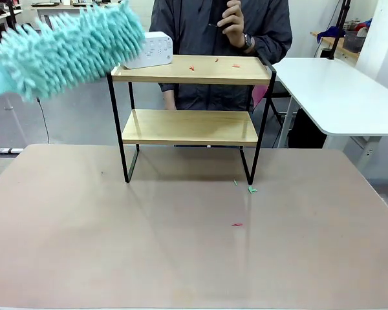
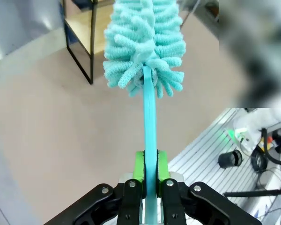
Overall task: Clean the shelf.
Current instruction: Clean the specific tier of the Shelf with the Duster once objects are removed.
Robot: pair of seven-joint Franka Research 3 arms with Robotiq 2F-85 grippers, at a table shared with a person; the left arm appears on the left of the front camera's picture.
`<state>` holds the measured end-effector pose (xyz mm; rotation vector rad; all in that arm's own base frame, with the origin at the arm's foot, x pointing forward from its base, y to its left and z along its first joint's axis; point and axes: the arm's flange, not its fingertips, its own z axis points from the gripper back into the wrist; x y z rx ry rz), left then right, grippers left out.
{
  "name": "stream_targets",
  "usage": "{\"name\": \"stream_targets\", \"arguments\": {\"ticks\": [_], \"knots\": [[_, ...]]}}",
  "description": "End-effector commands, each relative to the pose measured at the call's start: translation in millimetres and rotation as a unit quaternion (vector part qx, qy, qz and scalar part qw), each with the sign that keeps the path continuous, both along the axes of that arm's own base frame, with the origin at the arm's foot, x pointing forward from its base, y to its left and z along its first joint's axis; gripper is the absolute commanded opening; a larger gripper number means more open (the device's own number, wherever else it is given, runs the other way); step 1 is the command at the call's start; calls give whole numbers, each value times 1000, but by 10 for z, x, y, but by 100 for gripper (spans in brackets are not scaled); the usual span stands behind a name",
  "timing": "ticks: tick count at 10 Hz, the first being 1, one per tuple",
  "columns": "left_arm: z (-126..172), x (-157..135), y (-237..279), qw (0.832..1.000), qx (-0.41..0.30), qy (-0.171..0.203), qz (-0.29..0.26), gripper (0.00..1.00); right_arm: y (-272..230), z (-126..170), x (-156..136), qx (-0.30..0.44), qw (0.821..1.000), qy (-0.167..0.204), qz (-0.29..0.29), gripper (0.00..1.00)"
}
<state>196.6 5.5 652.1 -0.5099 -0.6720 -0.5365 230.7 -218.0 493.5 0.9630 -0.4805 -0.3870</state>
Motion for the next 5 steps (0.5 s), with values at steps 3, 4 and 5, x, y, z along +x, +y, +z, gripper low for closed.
{"name": "stream_targets", "arguments": {"ticks": [3, 4, 5], "knots": [[133, 439, 469, 996, -53, -11, 65, 13, 1, 5, 14, 2, 1000, -16, 3, 100], [79, 528, 597, 993, -58, 3, 106, 13, 1, 5, 14, 2, 1000, -16, 3, 100], [-33, 627, 682, 988, -60, 40, 139, 13, 1, 5, 14, 2, 1000, -16, 3, 100]]}}
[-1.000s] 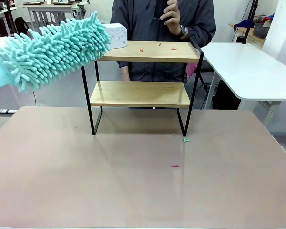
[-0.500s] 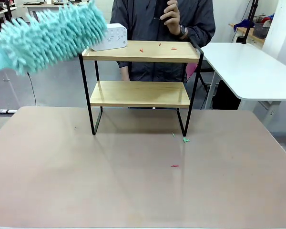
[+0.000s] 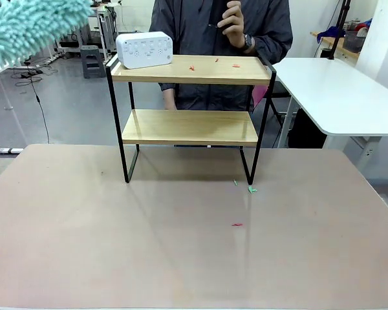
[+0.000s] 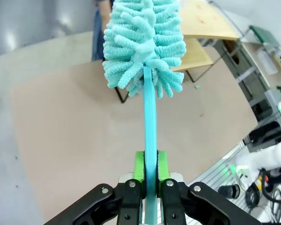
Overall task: Clean the shelf.
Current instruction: Clean the specific tier of the Shelf with the Duster once objects are removed, then clean the remaining tier of the Shelf with the Duster once objects are removed.
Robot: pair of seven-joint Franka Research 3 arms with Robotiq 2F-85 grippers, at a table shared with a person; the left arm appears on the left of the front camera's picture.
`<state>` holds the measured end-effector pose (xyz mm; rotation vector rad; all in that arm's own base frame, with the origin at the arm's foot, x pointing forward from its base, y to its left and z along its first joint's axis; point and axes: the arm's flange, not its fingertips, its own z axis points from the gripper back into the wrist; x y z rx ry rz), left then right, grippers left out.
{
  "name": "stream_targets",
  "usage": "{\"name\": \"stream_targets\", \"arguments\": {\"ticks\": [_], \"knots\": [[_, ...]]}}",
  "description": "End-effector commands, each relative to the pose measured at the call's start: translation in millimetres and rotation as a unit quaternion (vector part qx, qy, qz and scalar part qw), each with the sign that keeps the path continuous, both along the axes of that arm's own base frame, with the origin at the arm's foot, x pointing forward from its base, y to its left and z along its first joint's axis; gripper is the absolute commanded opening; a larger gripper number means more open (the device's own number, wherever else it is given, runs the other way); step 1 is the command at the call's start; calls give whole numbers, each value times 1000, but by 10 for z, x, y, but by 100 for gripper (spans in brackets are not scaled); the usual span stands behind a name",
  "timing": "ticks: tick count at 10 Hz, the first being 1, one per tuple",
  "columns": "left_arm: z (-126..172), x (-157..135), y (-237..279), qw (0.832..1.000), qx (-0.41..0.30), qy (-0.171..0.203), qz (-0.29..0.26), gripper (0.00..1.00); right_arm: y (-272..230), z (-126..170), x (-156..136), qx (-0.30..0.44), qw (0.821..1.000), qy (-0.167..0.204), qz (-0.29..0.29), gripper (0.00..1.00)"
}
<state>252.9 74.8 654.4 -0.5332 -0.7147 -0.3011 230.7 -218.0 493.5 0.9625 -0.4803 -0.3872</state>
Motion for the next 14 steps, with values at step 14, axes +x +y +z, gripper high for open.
{"name": "stream_targets", "arguments": {"ticks": [14], "knots": [[-766, 452, -6, 992, 4, 121, 38, 13, 1, 5, 14, 3, 1000, -16, 3, 100]]}}
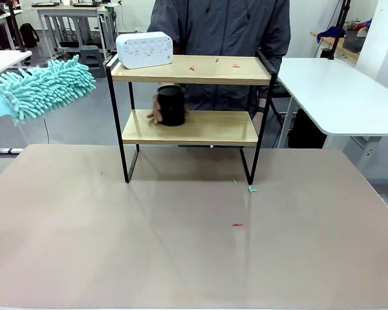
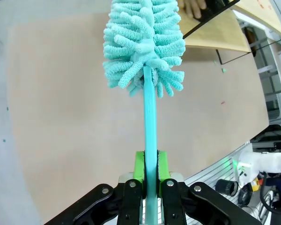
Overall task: Clean the shelf.
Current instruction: Clean the remaining tier of the Shelf with the Duster once objects are removed.
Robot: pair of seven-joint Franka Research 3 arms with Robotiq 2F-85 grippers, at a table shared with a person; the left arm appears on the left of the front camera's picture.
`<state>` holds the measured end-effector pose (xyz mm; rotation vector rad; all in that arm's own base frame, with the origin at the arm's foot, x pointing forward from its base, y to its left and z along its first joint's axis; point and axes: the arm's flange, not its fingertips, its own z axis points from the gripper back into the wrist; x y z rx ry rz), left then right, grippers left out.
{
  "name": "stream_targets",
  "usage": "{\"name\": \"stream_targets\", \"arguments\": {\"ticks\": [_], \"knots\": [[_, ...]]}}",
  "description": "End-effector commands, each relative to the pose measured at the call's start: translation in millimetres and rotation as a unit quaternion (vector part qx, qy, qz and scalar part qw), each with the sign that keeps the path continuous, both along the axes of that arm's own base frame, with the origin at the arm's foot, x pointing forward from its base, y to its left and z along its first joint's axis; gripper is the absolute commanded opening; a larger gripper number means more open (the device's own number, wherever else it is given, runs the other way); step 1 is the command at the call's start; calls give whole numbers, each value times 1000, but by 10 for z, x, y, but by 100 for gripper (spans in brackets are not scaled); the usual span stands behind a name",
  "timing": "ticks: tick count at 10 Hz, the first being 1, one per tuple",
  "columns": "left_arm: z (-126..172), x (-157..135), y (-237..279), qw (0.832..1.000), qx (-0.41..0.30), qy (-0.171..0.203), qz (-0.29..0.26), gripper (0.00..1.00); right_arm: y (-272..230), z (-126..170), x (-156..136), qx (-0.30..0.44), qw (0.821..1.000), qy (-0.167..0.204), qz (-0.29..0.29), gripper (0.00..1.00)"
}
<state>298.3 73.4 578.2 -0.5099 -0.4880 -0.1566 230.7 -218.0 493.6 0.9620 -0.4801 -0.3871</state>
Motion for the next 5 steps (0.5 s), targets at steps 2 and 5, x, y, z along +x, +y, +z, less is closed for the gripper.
{"name": "stream_targets", "arguments": {"ticks": [2, 5], "knots": [[-4, -3, 7, 1000, -6, -5, -4, 13, 0, 5, 14, 3, 1000, -16, 3, 100], [-4, -3, 7, 1000, -6, -5, -4, 13, 0, 5, 14, 3, 1000, -16, 3, 100]]}}
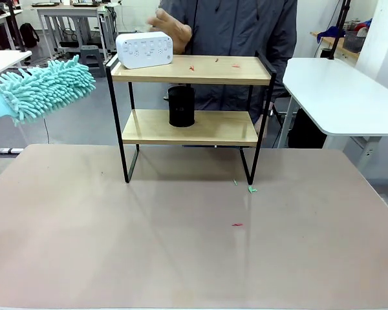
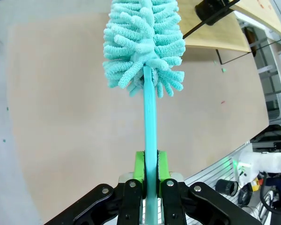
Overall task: Clean the shelf.
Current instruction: Clean the remaining tier of the Shelf with the Duster once objects are removed.
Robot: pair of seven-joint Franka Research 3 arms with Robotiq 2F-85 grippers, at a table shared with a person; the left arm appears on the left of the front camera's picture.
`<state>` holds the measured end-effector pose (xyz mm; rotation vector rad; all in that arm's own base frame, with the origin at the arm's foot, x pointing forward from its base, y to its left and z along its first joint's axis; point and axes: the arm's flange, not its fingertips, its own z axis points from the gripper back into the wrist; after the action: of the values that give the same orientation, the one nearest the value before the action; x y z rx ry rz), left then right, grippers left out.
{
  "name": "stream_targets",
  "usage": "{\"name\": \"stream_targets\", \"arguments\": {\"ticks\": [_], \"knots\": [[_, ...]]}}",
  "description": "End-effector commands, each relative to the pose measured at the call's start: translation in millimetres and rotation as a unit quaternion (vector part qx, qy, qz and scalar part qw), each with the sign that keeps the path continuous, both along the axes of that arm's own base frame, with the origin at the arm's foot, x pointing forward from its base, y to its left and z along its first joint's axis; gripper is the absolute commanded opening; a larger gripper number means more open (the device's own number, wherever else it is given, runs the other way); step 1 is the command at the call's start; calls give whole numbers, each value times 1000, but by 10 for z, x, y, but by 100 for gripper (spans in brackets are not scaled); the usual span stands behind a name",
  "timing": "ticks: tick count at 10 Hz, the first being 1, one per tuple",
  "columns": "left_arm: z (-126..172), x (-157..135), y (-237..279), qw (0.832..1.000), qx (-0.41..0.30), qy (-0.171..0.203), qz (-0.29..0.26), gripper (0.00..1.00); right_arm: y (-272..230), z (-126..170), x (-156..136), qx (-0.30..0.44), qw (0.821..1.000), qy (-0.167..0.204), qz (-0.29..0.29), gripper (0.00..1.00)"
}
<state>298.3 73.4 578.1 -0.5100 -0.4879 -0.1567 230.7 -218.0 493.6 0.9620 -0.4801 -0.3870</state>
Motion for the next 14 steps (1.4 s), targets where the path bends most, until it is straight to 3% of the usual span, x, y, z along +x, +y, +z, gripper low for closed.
{"name": "stream_targets", "arguments": {"ticks": [1, 6, 7, 8, 10, 12, 14], "knots": [[-4, -3, 7, 1000, -6, -5, -4, 13, 0, 5, 14, 3, 1000, -16, 3, 100], [0, 0, 0, 1000, 0, 0, 0, 13, 0, 5, 14, 3, 1000, -16, 3, 100], [155, 59, -47, 1000, 17, -15, 14, 13, 0, 5, 14, 3, 1000, -16, 3, 100], [420, 173, -69, 997, 28, -16, 68, 5, 0, 5, 14, 3, 1000, -16, 3, 100], [1049, 361, -194, 995, 37, -62, 75, 0, 0, 5, 14, 3, 1000, -16, 3, 100], [1456, 517, -497, 994, 37, -96, 25, 0, 0, 5, 14, 3, 1000, -16, 3, 100], [1800, 748, -1046, 996, 39, -79, -14, 0, 0, 5, 14, 3, 1000, -16, 3, 100]]}}
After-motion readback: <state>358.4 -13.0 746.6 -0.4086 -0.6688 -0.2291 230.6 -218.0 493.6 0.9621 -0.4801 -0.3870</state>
